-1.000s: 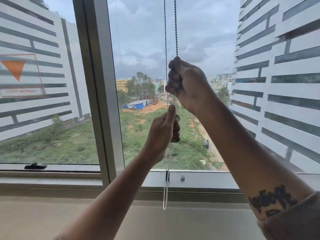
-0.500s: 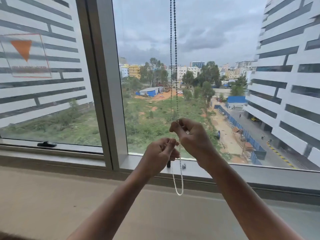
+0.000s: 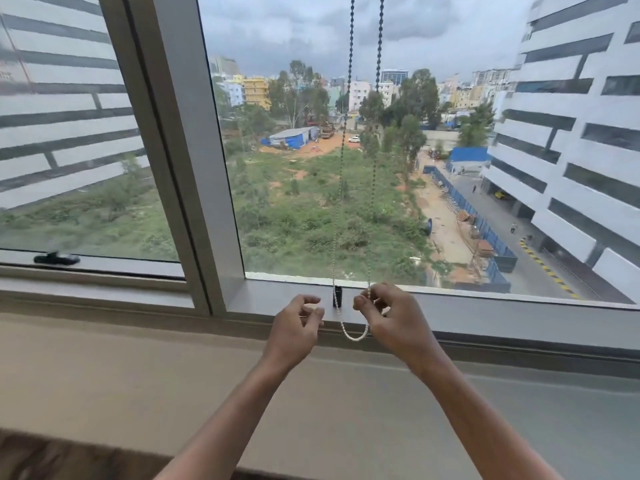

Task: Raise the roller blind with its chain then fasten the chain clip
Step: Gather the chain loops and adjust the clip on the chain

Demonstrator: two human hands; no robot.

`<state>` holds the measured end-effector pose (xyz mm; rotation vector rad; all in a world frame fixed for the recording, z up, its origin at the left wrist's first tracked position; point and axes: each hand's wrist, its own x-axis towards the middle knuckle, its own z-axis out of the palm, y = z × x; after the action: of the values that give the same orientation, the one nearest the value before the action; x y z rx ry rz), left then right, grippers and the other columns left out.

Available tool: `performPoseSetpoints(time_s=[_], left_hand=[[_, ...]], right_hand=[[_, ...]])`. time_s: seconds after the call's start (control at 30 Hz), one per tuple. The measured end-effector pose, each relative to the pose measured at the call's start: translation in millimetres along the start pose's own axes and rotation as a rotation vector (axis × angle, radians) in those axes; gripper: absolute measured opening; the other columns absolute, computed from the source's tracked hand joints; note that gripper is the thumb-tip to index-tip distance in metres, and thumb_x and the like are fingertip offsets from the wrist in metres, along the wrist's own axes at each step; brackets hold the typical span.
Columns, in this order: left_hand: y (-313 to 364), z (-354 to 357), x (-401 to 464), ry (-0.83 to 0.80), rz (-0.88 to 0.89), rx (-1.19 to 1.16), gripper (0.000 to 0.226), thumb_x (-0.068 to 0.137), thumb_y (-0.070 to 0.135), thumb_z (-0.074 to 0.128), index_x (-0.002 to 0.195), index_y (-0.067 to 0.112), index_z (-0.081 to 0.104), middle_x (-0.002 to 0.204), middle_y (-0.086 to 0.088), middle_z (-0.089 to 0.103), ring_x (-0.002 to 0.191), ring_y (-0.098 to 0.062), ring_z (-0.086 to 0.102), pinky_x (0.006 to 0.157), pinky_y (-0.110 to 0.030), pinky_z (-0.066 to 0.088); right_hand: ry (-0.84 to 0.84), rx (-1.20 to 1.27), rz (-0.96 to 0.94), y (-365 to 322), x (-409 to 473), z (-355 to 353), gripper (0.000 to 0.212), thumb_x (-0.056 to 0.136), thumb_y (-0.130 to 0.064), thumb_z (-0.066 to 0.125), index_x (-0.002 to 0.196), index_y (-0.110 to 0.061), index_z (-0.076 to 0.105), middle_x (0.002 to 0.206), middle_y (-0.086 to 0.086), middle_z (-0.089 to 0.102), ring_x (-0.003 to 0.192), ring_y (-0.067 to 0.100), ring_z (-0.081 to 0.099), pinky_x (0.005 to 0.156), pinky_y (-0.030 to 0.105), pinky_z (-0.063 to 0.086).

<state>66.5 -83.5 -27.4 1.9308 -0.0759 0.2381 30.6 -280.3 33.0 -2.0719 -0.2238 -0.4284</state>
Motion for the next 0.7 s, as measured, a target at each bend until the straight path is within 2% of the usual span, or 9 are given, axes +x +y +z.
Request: performPoseSetpoints(time_s=[0.07, 0.1, 0.23, 0.4, 0.5, 0.53, 0.6, 0.67, 0.7], left_hand=[[-23.1, 2.2, 20.7, -0.002, 0.004, 0.033, 0.025, 0.106, 0.013, 0.068, 0.131, 0.010, 0.068, 0.101, -0.005, 0.076, 0.086, -0.019, 0.075, 0.078, -0.017, 0.061], [-31.7, 4.1, 29.7, -0.005, -0.002, 0.044, 0.028, 0.106, 0.011, 0.068, 0.134, 0.009, 0.067, 0.105, -0.005, 0.075, 0.088, -0.018, 0.074, 0.076, -0.012, 0.057], [-59.0, 21.1, 74.8, -0.086, 0.002, 0.095, 0.040, 0.104, 0.008, 0.071, 0.142, 0.005, 0.062, 0.128, -0.014, 0.073, 0.120, -0.027, 0.071, 0.102, -0.034, 0.057], [-78.1, 46.1, 115.0, -0.176, 0.037, 0.131, 0.055, 0.097, 0.008, 0.080, 0.148, 0.001, 0.059, 0.144, -0.016, 0.068, 0.135, -0.029, 0.065, 0.110, -0.035, 0.049], [-88.2, 57.3, 132.5, -0.213, 0.068, 0.121, 0.056, 0.094, 0.003, 0.081, 0.146, -0.001, 0.061, 0.140, -0.018, 0.071, 0.132, -0.031, 0.067, 0.112, -0.039, 0.053], [-91.7, 60.2, 136.6, -0.225, 0.075, 0.111, 0.055, 0.093, 0.002, 0.082, 0.145, -0.001, 0.063, 0.137, -0.017, 0.072, 0.129, -0.031, 0.069, 0.110, -0.036, 0.055], [-96.4, 65.4, 142.0, -0.247, 0.074, 0.075, 0.052, 0.091, 0.000, 0.084, 0.140, 0.000, 0.066, 0.130, -0.015, 0.076, 0.119, -0.031, 0.073, 0.100, -0.020, 0.054], [-100.3, 70.5, 145.4, -0.283, 0.069, 0.040, 0.052, 0.090, -0.001, 0.085, 0.139, 0.002, 0.068, 0.124, -0.012, 0.079, 0.107, -0.020, 0.078, 0.097, -0.016, 0.055], [-102.2, 72.6, 146.9, -0.299, 0.067, 0.021, 0.051, 0.090, -0.002, 0.085, 0.138, 0.003, 0.069, 0.120, -0.009, 0.079, 0.101, -0.007, 0.078, 0.095, -0.014, 0.057]], right_hand=[[-0.002, -0.004, 0.051, 14.9, 1.4, 14.0, 0.017, 0.099, -0.016, 0.074, 0.083, -0.010, 0.076, 0.086, 0.009, 0.072, 0.078, 0.028, 0.067, 0.070, 0.043, 0.053], [-0.006, -0.007, 0.071, 21.2, 1.2, 20.3, 0.017, 0.099, -0.016, 0.074, 0.082, -0.011, 0.075, 0.086, 0.007, 0.073, 0.078, 0.026, 0.068, 0.070, 0.041, 0.053], [-0.002, -0.055, 0.112, 48.3, 14.7, 44.8, 0.014, 0.096, -0.011, 0.076, 0.082, -0.010, 0.073, 0.085, 0.006, 0.071, 0.076, 0.025, 0.066, 0.072, 0.036, 0.052], [0.021, -0.084, 0.163, 72.4, 25.6, 66.4, 0.014, 0.092, -0.005, 0.079, 0.082, -0.012, 0.071, 0.074, 0.001, 0.068, 0.061, 0.011, 0.061, 0.060, 0.018, 0.046], [0.049, -0.074, 0.213, 83.1, 28.8, 77.4, 0.014, 0.090, -0.003, 0.080, 0.083, -0.011, 0.072, 0.076, 0.003, 0.071, 0.061, 0.014, 0.063, 0.060, 0.019, 0.048], [0.059, -0.069, 0.229, 86.1, 29.8, 80.4, 0.014, 0.089, -0.002, 0.081, 0.083, -0.011, 0.072, 0.076, 0.004, 0.072, 0.062, 0.016, 0.064, 0.060, 0.020, 0.049], [0.075, -0.074, 0.250, 90.1, 30.3, 84.8, 0.015, 0.088, -0.002, 0.082, 0.083, -0.013, 0.072, 0.075, 0.002, 0.073, 0.062, 0.012, 0.066, 0.060, 0.017, 0.049], [0.083, -0.089, 0.276, 94.0, 30.0, 88.2, 0.016, 0.087, -0.003, 0.083, 0.082, -0.015, 0.073, 0.074, -0.002, 0.073, 0.065, 0.010, 0.068, 0.061, 0.017, 0.049], [0.089, -0.095, 0.286, 95.6, 29.8, 89.2, 0.016, 0.086, -0.004, 0.084, 0.082, -0.015, 0.073, 0.074, -0.004, 0.074, 0.067, 0.011, 0.069, 0.062, 0.017, 0.050]])
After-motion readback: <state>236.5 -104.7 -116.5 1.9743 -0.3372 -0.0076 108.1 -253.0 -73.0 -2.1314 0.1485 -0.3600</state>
